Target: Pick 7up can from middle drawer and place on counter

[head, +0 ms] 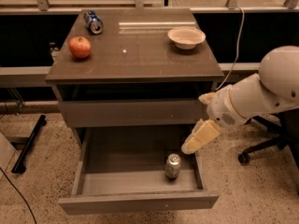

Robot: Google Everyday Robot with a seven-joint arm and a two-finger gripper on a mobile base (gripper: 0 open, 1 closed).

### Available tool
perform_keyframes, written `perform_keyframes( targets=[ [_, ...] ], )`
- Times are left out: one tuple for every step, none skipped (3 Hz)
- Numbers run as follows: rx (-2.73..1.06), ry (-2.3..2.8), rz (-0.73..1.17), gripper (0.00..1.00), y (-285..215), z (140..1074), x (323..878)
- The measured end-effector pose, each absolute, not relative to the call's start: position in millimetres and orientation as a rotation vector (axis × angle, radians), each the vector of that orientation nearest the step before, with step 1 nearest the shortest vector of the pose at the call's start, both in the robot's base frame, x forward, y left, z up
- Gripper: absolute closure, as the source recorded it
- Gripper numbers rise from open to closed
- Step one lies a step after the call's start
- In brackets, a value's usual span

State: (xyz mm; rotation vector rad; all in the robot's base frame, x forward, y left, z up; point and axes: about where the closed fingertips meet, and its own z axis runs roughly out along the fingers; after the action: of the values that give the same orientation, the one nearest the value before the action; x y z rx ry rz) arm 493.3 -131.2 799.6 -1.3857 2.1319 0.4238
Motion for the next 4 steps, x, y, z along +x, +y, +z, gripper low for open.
perform_keyframes(
  targets=[
    [-1.276, 2.129, 0.455, 0.00, -128, 723, 518],
    [-1.276, 2.129, 0.455, 0.00, -128, 723, 518],
    [-1.196, 2.172, 0.559, 0.00, -118, 685, 516],
    [-1.165, 2.217, 0.623, 0.00, -110, 654, 514]
  ],
)
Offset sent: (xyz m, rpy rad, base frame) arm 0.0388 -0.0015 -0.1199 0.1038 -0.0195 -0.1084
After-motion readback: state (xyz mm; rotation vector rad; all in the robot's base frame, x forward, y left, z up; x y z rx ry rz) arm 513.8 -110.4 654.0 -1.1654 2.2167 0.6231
